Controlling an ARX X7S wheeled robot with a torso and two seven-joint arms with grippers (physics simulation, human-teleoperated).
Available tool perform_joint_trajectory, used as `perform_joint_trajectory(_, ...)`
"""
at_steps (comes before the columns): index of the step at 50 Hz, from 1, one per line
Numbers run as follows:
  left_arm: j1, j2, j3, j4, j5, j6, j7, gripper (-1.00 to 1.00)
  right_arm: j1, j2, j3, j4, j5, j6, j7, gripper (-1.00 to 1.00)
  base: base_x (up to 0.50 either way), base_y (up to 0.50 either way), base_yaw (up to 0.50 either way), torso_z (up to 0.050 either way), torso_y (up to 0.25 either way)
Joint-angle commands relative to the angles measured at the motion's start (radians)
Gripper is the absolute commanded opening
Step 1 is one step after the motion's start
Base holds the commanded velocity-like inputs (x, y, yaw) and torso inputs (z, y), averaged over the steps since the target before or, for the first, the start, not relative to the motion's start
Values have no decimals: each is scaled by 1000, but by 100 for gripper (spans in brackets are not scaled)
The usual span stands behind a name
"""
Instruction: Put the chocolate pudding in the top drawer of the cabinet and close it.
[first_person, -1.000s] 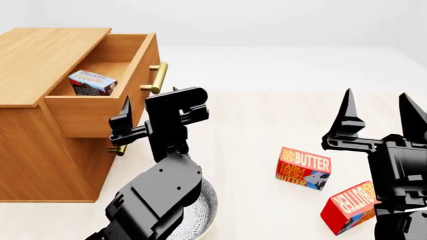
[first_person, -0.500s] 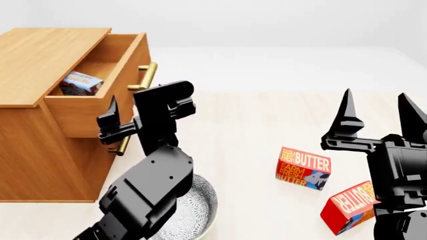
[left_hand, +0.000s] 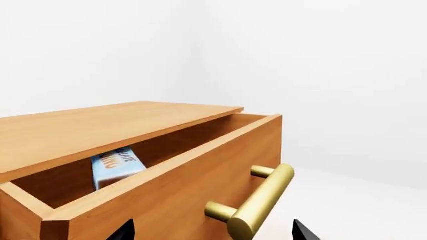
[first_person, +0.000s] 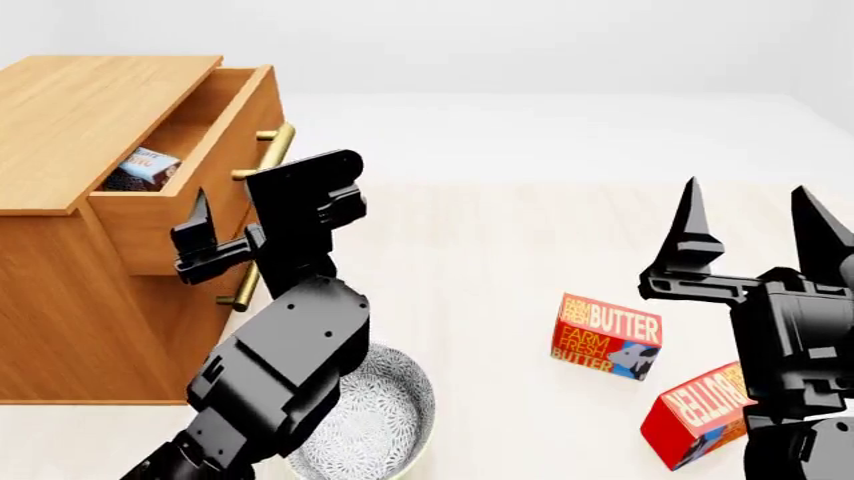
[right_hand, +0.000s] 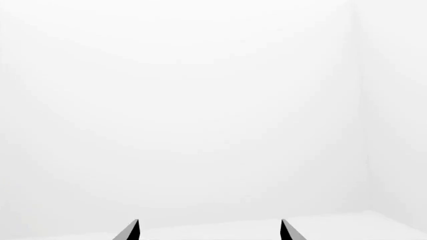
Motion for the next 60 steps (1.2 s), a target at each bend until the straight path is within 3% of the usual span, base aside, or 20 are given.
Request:
perform_joint_trajectory(1,-21,-13,-17,-38,4,7,-12,100,-3,-2,5,1,1,-1,-3,100,0,0,0,0,0)
perform_joint_trajectory(60,-88,-39,-58,-249,51,34,-52,100,-19,-4,24,-1,0,10,-9,100,0,0,0,0,0)
